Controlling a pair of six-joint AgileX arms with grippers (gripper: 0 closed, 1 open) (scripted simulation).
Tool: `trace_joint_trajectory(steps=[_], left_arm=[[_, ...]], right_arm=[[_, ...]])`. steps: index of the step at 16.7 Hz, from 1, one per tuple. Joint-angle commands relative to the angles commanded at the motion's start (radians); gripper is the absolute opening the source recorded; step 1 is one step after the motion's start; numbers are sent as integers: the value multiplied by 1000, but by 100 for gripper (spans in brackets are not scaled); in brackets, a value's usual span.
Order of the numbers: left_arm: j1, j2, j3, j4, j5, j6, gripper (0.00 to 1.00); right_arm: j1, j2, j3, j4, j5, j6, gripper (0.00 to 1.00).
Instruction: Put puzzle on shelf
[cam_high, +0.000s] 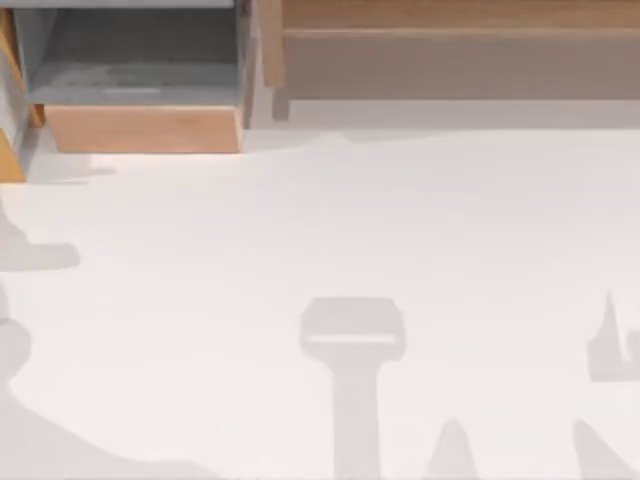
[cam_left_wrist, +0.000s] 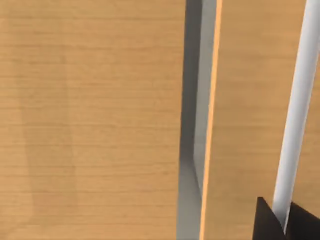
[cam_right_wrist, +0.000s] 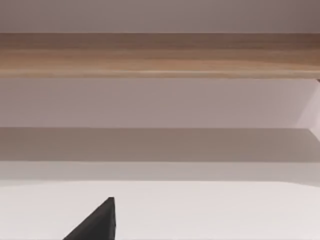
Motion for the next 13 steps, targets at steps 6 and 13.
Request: trace_joint_trajectory(steps=[6,13], left_arm=[[65,-71,-170,95,65,4,0],[108,-97,-238,136,103,7,0]], right_arm=[[0,0,0,0,0,0,100],[0,0,0,0,0,0,100]])
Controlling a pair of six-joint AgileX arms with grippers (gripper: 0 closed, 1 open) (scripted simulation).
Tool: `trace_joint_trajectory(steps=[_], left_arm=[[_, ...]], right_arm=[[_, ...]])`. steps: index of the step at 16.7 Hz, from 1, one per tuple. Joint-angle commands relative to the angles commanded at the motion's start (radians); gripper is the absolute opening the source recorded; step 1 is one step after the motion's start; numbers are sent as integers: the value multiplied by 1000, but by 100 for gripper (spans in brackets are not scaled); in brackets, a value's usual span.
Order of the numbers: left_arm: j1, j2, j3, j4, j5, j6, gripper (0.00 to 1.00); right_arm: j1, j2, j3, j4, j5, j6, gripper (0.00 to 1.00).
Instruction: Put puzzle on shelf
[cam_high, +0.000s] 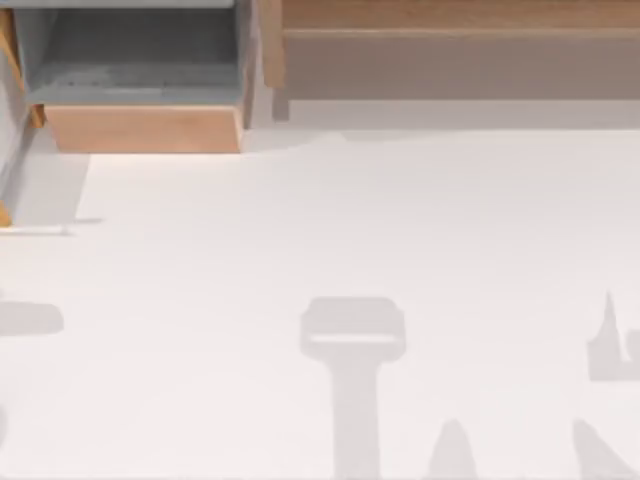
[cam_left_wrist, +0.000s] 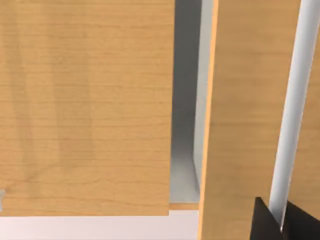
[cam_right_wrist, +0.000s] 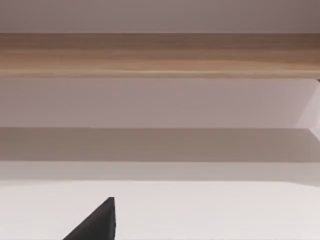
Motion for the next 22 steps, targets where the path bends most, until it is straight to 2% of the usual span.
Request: trace_joint_trajectory(steps=[4,9,22], left_arm=[[71,-49,-129,71,76,3,0],[81,-55,-142,81,86,4,0],[81,-55,-142,81,86,4,98]], right_arm=[[0,0,0,0,0,0,100],[0,0,0,0,0,0,100],[0,0,0,0,0,0,100]])
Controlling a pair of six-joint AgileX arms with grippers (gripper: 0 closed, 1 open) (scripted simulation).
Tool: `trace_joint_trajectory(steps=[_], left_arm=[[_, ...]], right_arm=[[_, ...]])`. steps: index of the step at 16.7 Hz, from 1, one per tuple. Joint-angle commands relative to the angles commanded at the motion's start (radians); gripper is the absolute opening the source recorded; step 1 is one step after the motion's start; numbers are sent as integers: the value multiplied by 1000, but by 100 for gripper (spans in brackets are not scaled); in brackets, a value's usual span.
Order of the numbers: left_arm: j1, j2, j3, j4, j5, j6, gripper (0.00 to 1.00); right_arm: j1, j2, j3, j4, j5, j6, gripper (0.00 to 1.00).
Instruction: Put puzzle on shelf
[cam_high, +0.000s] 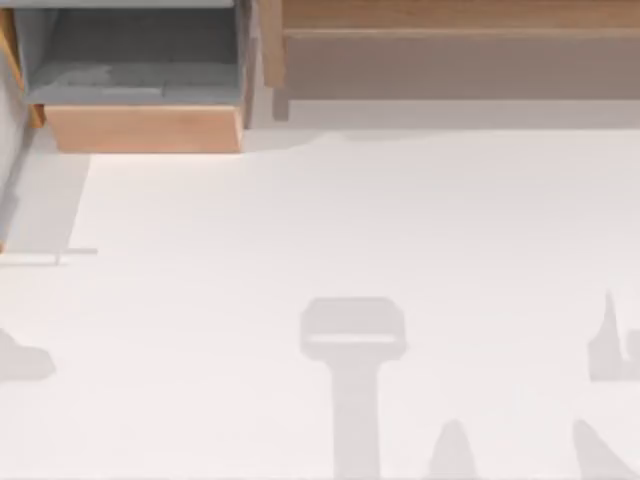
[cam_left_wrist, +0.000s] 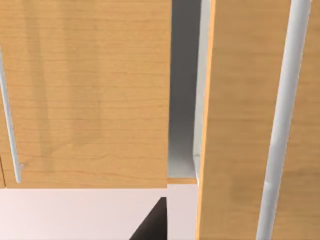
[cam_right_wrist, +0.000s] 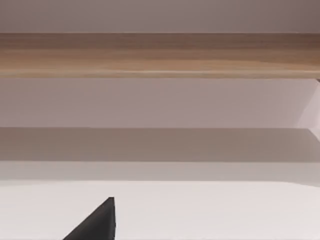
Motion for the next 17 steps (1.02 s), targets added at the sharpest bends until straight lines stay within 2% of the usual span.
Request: trace_joint_trajectory(steps=[10,17], left_arm=[[1,-1,-2,2,2,0,100],[49,-22,-60,36,49,3,100]], right_arm=[[0,0,0,0,0,0,100],[0,0,0,0,0,0,100]])
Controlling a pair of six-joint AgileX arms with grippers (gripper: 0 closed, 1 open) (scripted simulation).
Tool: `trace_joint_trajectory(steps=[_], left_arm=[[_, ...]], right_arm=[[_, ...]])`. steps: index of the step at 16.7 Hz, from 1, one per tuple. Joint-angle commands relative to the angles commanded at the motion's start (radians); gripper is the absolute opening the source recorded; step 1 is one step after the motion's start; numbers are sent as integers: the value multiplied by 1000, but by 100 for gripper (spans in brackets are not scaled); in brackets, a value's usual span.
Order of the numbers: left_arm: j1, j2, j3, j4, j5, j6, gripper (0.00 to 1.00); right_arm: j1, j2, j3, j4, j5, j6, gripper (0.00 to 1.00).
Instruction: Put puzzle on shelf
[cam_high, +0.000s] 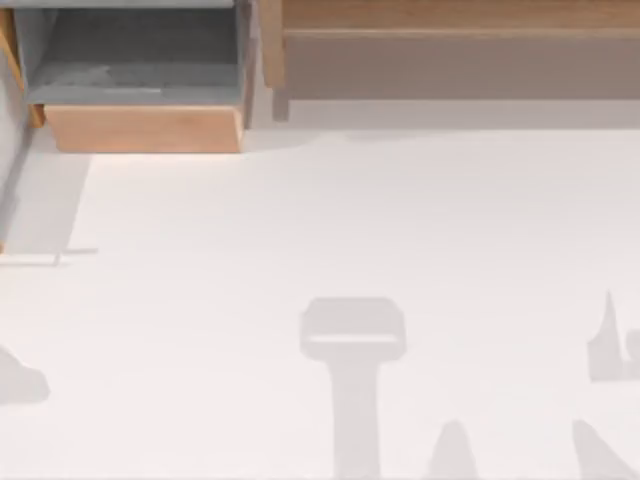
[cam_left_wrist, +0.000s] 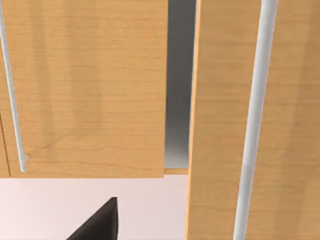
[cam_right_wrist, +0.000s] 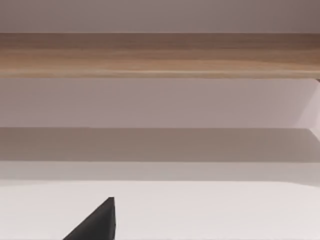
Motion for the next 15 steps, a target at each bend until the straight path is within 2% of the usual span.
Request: trace_joint_trajectory(steps=[4,8,12,15], left_arm=[[11,2,19,-15,-18,0,100],[79,-13,131,-115,-108,-6,100],[137,-17,327,-332,-235,-42,100],[150,-4,515,-574,-333,-101,100]], right_arm=[[0,0,0,0,0,0,100],[0,0,0,0,0,0,100],[0,0,0,0,0,0,100],[0,0,0,0,0,0,100]])
